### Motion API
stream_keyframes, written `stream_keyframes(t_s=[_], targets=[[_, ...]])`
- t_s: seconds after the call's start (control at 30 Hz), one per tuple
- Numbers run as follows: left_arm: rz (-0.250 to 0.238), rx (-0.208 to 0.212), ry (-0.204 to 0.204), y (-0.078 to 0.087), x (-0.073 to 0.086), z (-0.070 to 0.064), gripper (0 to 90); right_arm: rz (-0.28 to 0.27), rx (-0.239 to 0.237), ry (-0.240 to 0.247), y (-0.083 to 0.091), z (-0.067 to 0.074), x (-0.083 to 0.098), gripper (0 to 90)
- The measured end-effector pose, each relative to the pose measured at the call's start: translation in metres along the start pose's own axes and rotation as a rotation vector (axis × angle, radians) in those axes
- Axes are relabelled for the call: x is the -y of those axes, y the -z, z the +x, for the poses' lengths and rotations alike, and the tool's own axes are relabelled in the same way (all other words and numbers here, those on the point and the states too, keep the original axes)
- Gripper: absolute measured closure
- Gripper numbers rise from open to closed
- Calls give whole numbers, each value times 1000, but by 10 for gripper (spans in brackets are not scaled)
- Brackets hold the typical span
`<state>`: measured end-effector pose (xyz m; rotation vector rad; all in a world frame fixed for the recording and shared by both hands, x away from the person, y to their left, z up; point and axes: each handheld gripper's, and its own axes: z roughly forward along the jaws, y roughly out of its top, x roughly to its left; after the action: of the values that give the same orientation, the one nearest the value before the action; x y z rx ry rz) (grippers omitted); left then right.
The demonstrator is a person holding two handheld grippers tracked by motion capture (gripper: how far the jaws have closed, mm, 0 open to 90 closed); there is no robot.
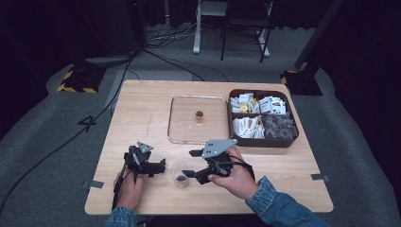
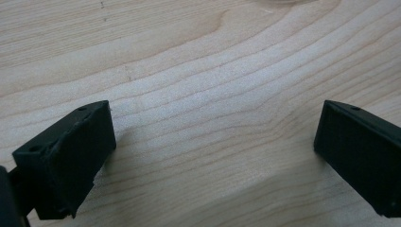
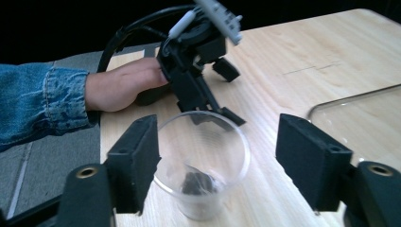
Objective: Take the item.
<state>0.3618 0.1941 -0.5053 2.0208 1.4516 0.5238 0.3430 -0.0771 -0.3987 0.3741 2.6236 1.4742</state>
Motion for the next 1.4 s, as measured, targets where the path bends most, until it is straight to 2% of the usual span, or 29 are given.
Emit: stream_keyframes(t_s=[0.07, 0.13, 0.2, 0.23, 0.33, 0.37, 0.4, 0.67, 0.77, 0.87, 1.03, 1.1, 1.2, 1.4], targets=[[0, 0, -1, 0, 0, 0, 1, -4, 4, -3, 5, -1, 0, 292], [-1, 0, 3, 0, 0, 0, 1, -13, 19, -1, 20, -6, 1, 283], [1, 0, 7, 0, 0, -1, 1, -14, 28, -3, 26, -8, 2, 281], [-2, -1, 6, 1, 1, 0, 1, -17, 49, -7, 35, -11, 5, 270], [-1, 3, -2, 3, 3, 3, 1, -23, 75, -14, 49, -17, 10, 265], [-1, 3, -2, 3, 3, 3, 1, -23, 75, -14, 49, -17, 10, 265], [0, 5, 3, 3, 4, 4, 1, -28, 95, -17, 58, -21, 13, 265], [1, 6, -3, 5, 6, 6, 1, -36, 170, -46, 90, -39, 29, 254], [1, 6, -3, 5, 6, 6, 1, -23, 208, -63, 102, -46, 37, 222], [1, 6, -3, 5, 6, 6, 1, 2, 233, -64, 112, -52, 46, 206], [1, 6, -3, 5, 6, 6, 1, 9, 268, -98, 125, -59, 59, 196], [2, 6, -3, 5, 6, 6, 1, 19, 302, -115, 135, -64, 69, 187], [2, 6, -3, 5, 6, 6, 1, 23, 314, -133, 140, -66, 77, 180], [2, 6, -3, 5, 6, 6, 1, 65, 361, -184, 153, -75, 110, 163]])
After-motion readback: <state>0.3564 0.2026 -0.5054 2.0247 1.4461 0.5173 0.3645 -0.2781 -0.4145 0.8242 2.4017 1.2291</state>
